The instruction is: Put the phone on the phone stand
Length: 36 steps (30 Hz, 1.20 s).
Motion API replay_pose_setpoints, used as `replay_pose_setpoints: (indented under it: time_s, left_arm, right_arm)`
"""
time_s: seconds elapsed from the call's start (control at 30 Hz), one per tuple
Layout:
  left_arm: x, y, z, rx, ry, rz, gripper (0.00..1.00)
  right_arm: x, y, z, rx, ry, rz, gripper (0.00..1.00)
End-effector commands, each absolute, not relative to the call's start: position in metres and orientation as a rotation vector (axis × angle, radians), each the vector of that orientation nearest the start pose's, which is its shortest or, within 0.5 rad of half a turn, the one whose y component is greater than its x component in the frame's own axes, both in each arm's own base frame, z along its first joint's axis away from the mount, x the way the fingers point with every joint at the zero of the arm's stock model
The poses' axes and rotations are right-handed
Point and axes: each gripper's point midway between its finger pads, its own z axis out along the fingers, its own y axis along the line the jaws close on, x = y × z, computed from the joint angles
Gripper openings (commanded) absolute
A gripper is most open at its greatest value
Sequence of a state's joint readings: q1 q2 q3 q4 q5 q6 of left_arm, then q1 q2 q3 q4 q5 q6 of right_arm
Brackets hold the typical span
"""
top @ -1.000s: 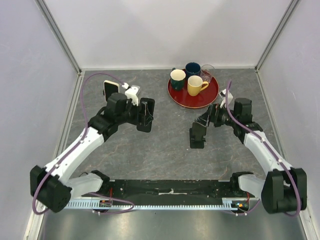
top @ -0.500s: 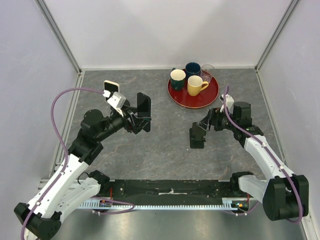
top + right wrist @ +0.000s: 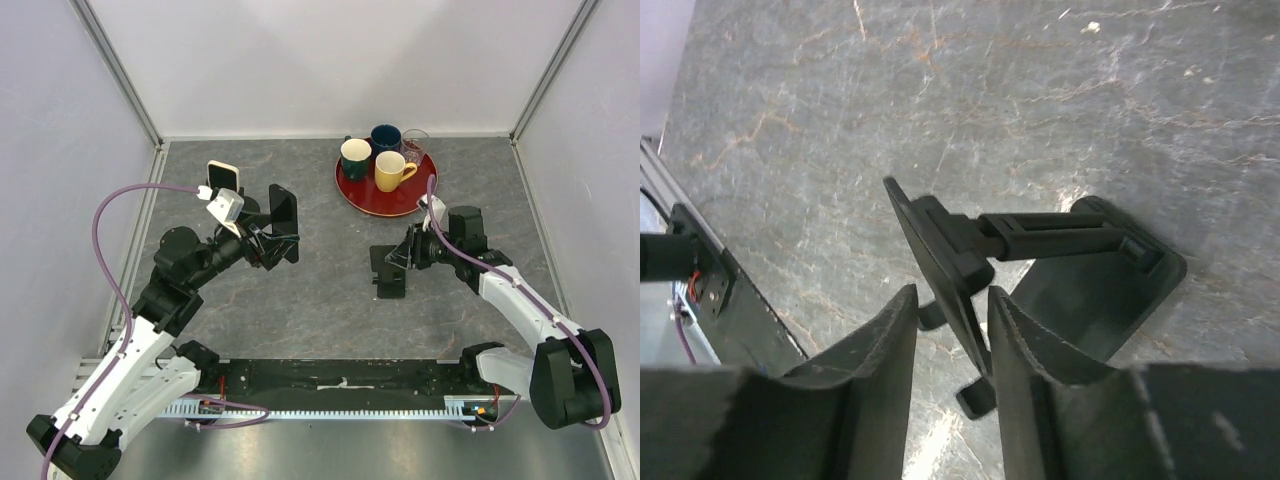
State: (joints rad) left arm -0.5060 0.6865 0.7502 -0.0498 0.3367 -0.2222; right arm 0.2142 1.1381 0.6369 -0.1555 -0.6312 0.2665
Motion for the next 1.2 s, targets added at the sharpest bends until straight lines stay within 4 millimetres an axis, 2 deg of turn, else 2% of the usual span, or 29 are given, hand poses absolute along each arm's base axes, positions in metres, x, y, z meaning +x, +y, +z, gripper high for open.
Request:
replay_pose_setpoints:
  time_s: [0.0, 0.03, 0.07, 0.13, 0.17, 0.2, 0.23, 0.3, 0.33, 0.37, 0.4, 0.43, 0.47, 0.5, 0.53, 0.57, 0.6, 0.63, 0.7, 0.73, 0.83, 0.97, 1.17]
  left_arm:
    - [0.225, -0.197, 0.357, 0.487, 1.386, -0.807, 0.02]
    - [0.225, -0.198, 0.357, 0.488, 1.388, -0.808, 0.02]
    - [0.226, -0.198, 0.356, 0.486, 1.392, -0.808, 0.02]
    - [0.226, -0.197, 0.356, 0.481, 1.389, -0.804, 0.02]
    - [0.226, -0.196, 0.356, 0.477, 1.388, -0.801, 0.02]
    - [0.226, -0.195, 0.358, 0.473, 1.383, -0.799, 0.02]
    - [0.226, -0.194, 0.358, 0.468, 1.377, -0.795, 0.02]
    - [0.225, -0.191, 0.36, 0.455, 1.36, -0.789, 0.02]
    - [0.226, -0.188, 0.362, 0.438, 1.35, -0.777, 0.02]
    - [0.226, -0.186, 0.362, 0.426, 1.349, -0.768, 0.02]
    - [0.225, -0.182, 0.364, 0.415, 1.338, -0.759, 0.02]
    - [0.229, -0.177, 0.365, 0.386, 1.34, -0.735, 0.02]
    - [0.23, -0.173, 0.366, 0.362, 1.336, -0.718, 0.02]
    - [0.23, -0.168, 0.365, 0.338, 1.336, -0.7, 0.02]
    - [0.235, -0.158, 0.366, 0.284, 1.337, -0.656, 0.02]
    - [0.236, -0.152, 0.367, 0.259, 1.338, -0.631, 0.02]
    - [0.237, -0.147, 0.365, 0.24, 1.337, -0.611, 0.02]
    - [0.235, -0.139, 0.37, 0.22, 1.315, -0.586, 0.02]
    - [0.236, -0.129, 0.37, 0.174, 1.308, -0.548, 0.02]
    - [0.236, -0.123, 0.372, 0.149, 1.298, -0.529, 0.02]
    - [0.236, -0.116, 0.372, 0.122, 1.292, -0.504, 0.02]
    - [0.238, -0.119, 0.37, 0.129, 1.301, -0.508, 0.02]
    - [0.239, -0.121, 0.369, 0.136, 1.306, -0.517, 0.02]
  right_arm:
    - [0.257, 0.186, 0.131, -0.348, 2.178, 1.043, 0.35]
    - [0.257, 0.19, 0.135, -0.359, 2.148, 1.063, 0.31]
    - [0.254, 0.192, 0.135, -0.34, 2.146, 1.082, 0.18]
    - [0.262, 0.197, 0.148, -0.326, 2.066, 1.086, 0.02]
    - [0.261, 0.2, 0.155, -0.283, 2.038, 1.109, 0.0]
    - [0.264, 0.203, 0.164, -0.262, 1.995, 1.119, 0.0]
    - [0.269, 0.212, 0.185, -0.279, 1.895, 1.136, 0.0]
    - [0.279, 0.221, 0.206, -0.206, 1.816, 1.154, 0.0]
    - [0.277, 0.236, 0.225, -0.241, 1.738, 1.182, 0.0]
    - [0.29, 0.243, 0.232, -0.201, 1.713, 1.158, 0.0]
    - [0.293, 0.252, 0.238, -0.195, 1.692, 1.168, 0.0]
    - [0.289, 0.272, 0.253, -0.218, 1.627, 1.205, 0.0]
    - [0.296, 0.286, 0.251, -0.212, 1.619, 1.214, 0.0]
    - [0.293, 0.303, 0.255, -0.196, 1.584, 1.227, 0.0]
    - [0.294, 0.313, 0.275, -0.193, 1.471, 1.253, 0.0]
    - [0.299, 0.326, 0.267, -0.184, 1.464, 1.251, 0.0]
    - [0.296, 0.34, 0.272, -0.179, 1.418, 1.232, 0.0]
    - [0.294, 0.347, 0.289, -0.172, 1.326, 1.243, 0.0]
    - [0.304, 0.364, 0.287, -0.149, 1.286, 1.21, 0.0]
    - [0.305, 0.369, 0.299, -0.125, 1.222, 1.201, 0.0]
    - [0.317, 0.393, 0.296, -0.124, 1.178, 1.22, 0.0]
    - [0.338, 0.429, 0.278, -0.212, 1.217, 1.181, 0.0]
    - [0.352, 0.448, 0.244, -0.261, 1.293, 1.157, 0.0]
